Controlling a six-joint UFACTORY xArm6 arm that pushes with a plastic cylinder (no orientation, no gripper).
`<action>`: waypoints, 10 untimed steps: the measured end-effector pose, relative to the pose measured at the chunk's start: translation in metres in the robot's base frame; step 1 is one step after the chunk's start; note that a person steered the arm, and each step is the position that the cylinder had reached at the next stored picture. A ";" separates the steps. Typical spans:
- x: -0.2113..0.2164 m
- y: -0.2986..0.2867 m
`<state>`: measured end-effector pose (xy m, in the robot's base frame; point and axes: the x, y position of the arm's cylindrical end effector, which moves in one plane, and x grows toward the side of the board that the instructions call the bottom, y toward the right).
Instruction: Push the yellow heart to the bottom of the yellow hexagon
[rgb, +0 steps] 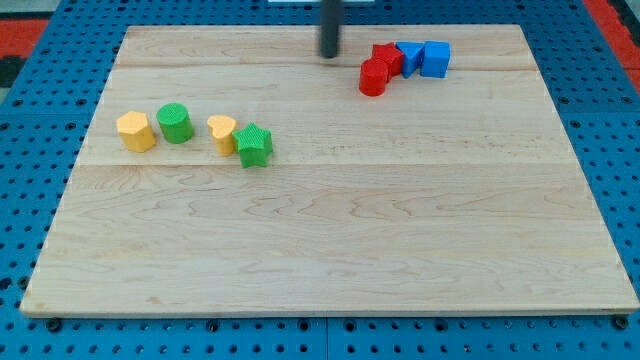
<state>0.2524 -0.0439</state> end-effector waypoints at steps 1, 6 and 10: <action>0.099 -0.035; 0.179 -0.131; 0.198 -0.161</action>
<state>0.4506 -0.2051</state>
